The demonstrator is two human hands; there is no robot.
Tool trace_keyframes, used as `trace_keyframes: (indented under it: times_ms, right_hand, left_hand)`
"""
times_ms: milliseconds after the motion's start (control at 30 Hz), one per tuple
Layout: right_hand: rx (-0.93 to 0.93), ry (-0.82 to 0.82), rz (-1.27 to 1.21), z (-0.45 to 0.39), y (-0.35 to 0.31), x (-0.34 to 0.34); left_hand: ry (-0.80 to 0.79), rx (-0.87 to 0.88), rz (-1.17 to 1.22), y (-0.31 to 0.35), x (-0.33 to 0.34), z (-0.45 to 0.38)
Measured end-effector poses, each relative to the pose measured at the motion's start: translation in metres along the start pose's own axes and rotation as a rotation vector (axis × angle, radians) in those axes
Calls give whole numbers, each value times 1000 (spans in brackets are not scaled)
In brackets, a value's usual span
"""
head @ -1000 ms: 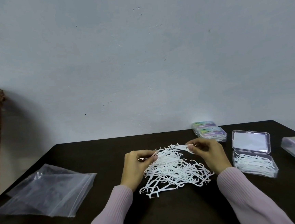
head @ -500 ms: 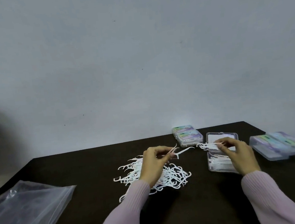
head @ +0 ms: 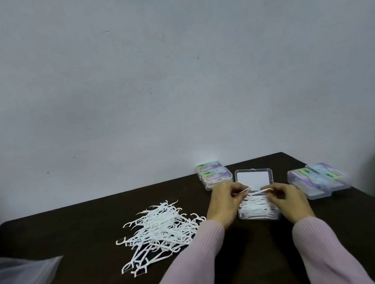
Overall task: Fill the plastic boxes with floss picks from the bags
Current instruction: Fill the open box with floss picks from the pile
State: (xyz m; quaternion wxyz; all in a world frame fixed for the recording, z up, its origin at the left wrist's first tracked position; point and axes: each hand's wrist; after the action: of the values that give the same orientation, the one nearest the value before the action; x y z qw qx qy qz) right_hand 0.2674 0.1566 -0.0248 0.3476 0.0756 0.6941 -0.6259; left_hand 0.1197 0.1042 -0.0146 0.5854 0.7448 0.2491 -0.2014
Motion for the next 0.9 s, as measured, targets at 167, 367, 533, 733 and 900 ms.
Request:
trace_keyframes:
  times_ms: [167, 367, 533, 733, 900]
  right_hand:
    - [-4, 103, -134, -5, 5, -4]
    - [24, 129, -195, -6, 9, -7]
    - [23, 160, -197, -7, 12, -8]
    - [12, 147, -178, -9, 13, -9]
    - [-18, 115, -110, -9, 12, -8]
  left_hand:
    - [-38, -36, -86, 0, 18, -6]
    - [-28, -26, -67, -8, 28, -6]
    - [18, -11, 110, -14, 28, -5]
    - [91, -31, 187, -10, 33, -7]
    - [132, -49, 68, -6, 35, -7]
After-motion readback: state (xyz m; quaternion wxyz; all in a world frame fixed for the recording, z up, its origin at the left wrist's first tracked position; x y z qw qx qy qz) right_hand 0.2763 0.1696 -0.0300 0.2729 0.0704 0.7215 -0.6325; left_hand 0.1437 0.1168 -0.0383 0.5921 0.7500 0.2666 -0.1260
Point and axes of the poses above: each hand's wrist, its own z-axis away from the middle knuckle, its own x-axis out of the palm, y = z × x, and after that the axes turned 15 degrees about -y, right-handed
